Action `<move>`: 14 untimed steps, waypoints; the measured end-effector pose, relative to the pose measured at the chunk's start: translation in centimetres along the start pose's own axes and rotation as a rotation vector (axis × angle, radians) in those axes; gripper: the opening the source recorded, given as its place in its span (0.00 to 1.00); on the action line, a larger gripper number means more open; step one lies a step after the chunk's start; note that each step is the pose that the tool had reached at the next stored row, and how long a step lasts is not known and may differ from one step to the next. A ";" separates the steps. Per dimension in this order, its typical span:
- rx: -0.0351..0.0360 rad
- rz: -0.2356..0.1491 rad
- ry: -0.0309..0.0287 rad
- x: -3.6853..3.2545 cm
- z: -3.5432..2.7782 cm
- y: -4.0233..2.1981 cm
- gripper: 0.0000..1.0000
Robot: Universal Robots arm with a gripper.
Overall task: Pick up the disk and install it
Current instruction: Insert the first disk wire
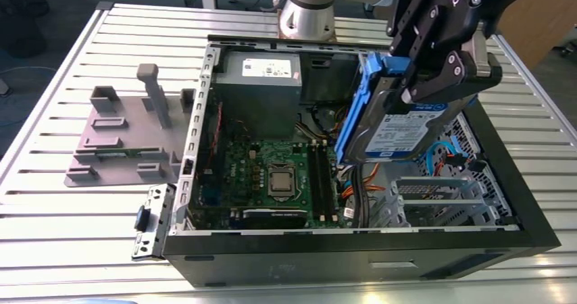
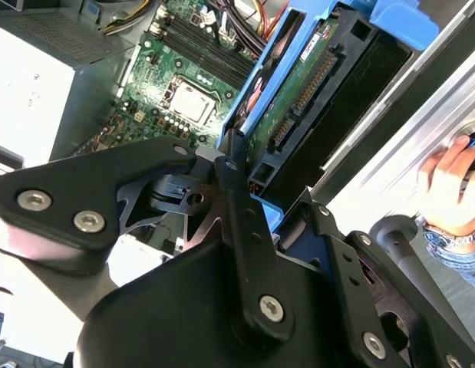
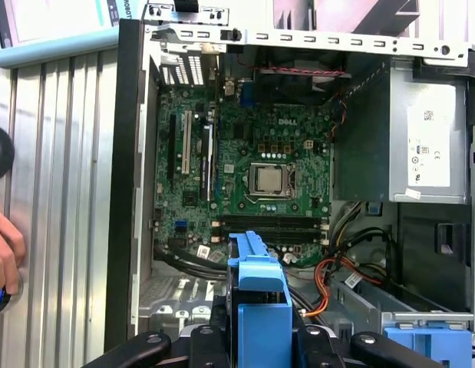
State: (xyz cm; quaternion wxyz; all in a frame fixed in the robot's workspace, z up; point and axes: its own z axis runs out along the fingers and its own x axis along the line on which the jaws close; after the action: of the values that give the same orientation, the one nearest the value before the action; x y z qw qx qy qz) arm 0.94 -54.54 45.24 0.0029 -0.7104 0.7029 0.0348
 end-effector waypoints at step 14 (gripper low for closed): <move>0.0000 0.000 0.0002 0.68 -0.02 -0.17 0.37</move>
State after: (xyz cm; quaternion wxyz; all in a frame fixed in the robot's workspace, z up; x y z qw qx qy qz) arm 1.12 -55.21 45.21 0.0028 -0.7104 0.7030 0.0347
